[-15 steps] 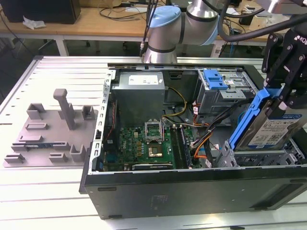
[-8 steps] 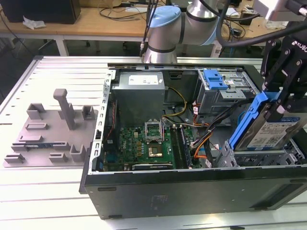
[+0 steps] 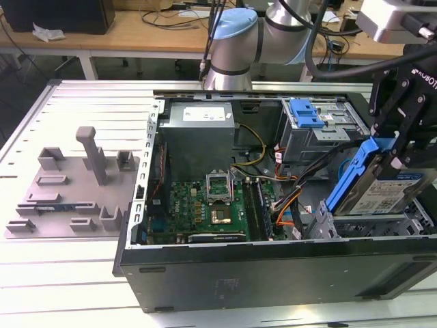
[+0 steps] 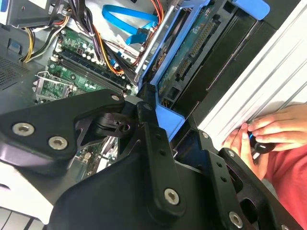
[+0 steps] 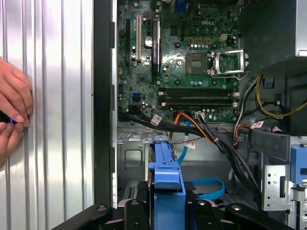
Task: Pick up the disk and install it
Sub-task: 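Insert the disk into the insertion slot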
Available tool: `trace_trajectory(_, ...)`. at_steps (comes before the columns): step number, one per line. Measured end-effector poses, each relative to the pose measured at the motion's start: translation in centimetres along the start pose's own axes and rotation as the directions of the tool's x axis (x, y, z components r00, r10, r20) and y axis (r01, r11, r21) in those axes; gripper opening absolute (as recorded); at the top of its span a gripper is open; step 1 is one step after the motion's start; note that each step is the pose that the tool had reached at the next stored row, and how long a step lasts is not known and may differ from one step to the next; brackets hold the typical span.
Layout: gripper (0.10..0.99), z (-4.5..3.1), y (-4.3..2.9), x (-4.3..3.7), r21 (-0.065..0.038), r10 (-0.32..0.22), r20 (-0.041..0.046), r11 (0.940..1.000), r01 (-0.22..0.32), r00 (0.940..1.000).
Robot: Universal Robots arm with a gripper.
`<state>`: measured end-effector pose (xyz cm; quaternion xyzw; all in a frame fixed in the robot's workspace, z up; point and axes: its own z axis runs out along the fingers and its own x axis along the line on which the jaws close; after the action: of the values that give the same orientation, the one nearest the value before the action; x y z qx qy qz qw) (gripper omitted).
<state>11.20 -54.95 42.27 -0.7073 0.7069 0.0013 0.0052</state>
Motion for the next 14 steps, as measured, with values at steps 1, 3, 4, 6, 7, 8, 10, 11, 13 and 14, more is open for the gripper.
trace_trajectory(1, 0.369, 0.12, 0.0, 0.03, 0.0, 0.0, 0.0001, 1.0, 0.0, 1.0)
trace_trajectory(3, 0.369, 0.32, 0.0, 0.07, 0.0, 0.0, 0.0, 1.0, 0.0, 1.0)
trace_trajectory(4, 0.369, 0.38, 0.0, 0.08, 0.0, 0.0, 0.0001, 1.0, 0.0, 1.0)
trace_trajectory(6, 0.376, 0.43, 0.0, 0.1, 0.0, 0.0, -0.0003, 1.0, 0.0, 1.0)
trace_trajectory(7, 0.435, 0.45, 0.0, 0.1, 0.0, 0.0, 0.0, 1.0, 0.0, 1.0)
trace_trajectory(8, 0.502, 0.46, 0.0, 0.11, 0.0, 0.0, 0.0, 1.0, 0.0, 1.0)
trace_trajectory(10, 0.502, 0.46, 0.0, 0.11, 0.0, 0.0, 0.0, 1.0, 0.0, 1.0)
trace_trajectory(11, 0.502, 0.46, 0.0, 0.11, 0.0, 0.0, 0.0, 1.0, 0.0, 1.0)
trace_trajectory(13, 0.502, 0.43, 0.0, 0.11, 0.0, 0.0, 0.0001, 1.0, 0.0, 1.0)
trace_trajectory(14, 0.502, 0.42, 0.0, 0.11, 0.0, 0.0, 0.0001, 1.0, 0.0, 1.0)
